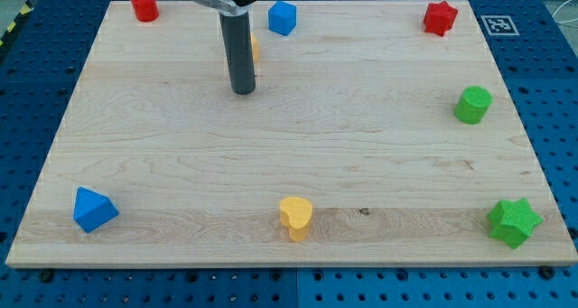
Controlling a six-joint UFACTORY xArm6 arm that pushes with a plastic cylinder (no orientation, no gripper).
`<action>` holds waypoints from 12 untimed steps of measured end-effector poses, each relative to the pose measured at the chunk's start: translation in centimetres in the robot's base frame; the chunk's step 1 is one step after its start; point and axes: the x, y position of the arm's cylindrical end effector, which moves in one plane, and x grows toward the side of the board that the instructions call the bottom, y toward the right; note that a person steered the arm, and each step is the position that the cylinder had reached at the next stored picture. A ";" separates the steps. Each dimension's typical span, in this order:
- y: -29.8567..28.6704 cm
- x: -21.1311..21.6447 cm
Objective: Move your arm towards the yellow hexagon
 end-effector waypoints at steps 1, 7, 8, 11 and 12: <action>0.0 0.0; 15.7 -1.6; 15.7 -2.1; 10.2 -4.1; 7.6 -5.4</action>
